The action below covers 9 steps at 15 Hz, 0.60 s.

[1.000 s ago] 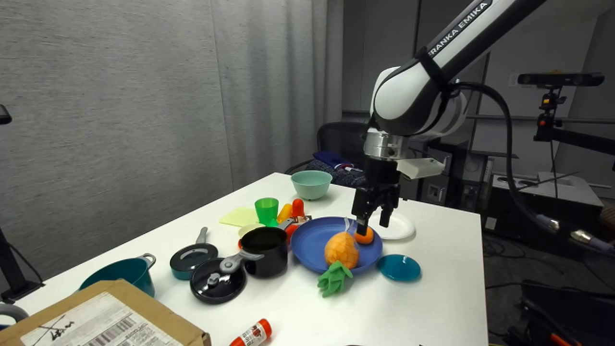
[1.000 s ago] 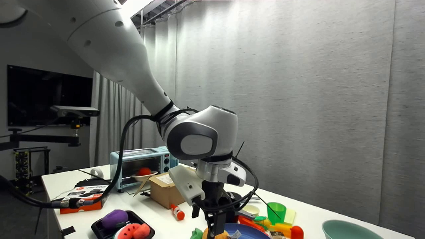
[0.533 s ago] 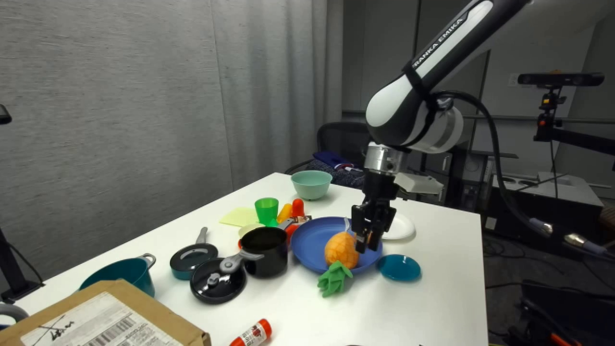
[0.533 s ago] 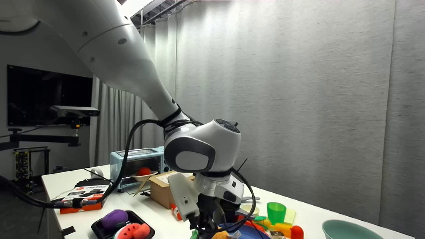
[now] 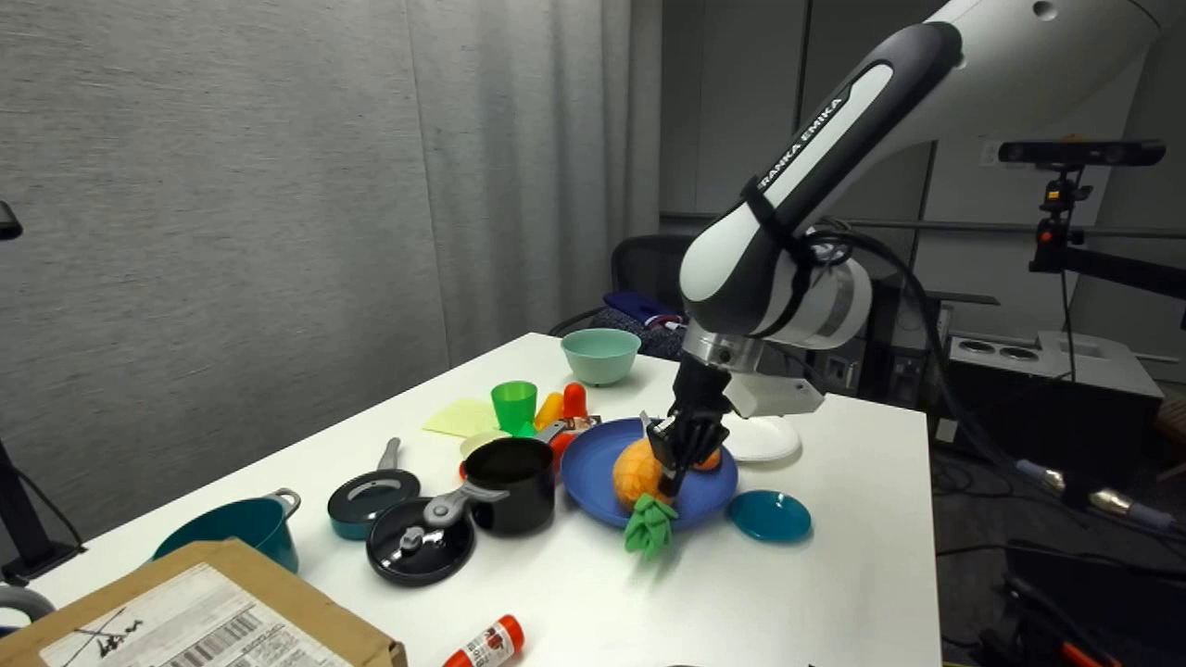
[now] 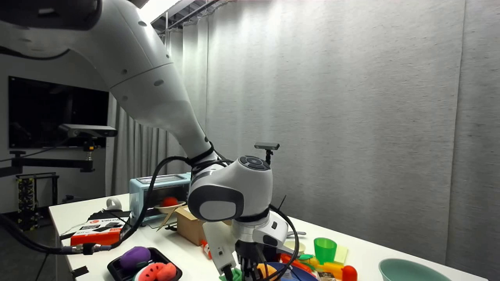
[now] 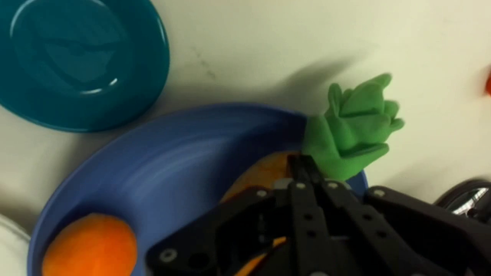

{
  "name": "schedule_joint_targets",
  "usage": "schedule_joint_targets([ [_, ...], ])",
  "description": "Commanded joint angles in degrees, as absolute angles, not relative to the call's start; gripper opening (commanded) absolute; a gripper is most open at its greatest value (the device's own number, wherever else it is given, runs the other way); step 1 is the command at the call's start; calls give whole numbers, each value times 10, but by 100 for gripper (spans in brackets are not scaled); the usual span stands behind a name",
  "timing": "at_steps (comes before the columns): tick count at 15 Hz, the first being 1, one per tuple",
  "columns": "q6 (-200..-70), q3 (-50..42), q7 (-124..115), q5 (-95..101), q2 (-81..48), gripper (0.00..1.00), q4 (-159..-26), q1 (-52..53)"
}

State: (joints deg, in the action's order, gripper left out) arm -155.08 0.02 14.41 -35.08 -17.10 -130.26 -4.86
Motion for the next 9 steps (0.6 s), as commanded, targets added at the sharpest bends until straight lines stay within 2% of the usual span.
schedule_joint_targets([
  [1,-1663,14,160,-394,-195,0,-1286,-59],
  [5,-1737,17,163,-425,-191,0,-1278,-78],
  [9,-1720,-2,157,-394,-166,0,-1291,-85],
])
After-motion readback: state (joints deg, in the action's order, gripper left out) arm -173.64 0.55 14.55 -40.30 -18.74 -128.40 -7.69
